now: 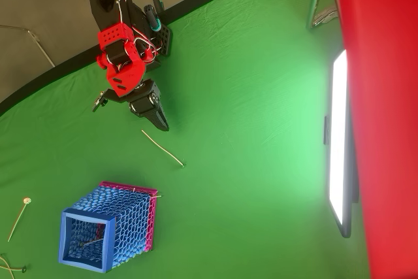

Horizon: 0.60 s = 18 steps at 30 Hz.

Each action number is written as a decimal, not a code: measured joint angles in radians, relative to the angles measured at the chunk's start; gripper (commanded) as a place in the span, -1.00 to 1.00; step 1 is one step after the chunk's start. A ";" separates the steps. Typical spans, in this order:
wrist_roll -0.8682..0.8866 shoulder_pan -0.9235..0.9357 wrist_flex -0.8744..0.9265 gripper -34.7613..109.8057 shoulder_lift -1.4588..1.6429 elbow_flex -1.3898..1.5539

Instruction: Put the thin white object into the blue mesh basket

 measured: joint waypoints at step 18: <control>-0.034 -0.034 -0.046 -0.51 -0.049 -0.005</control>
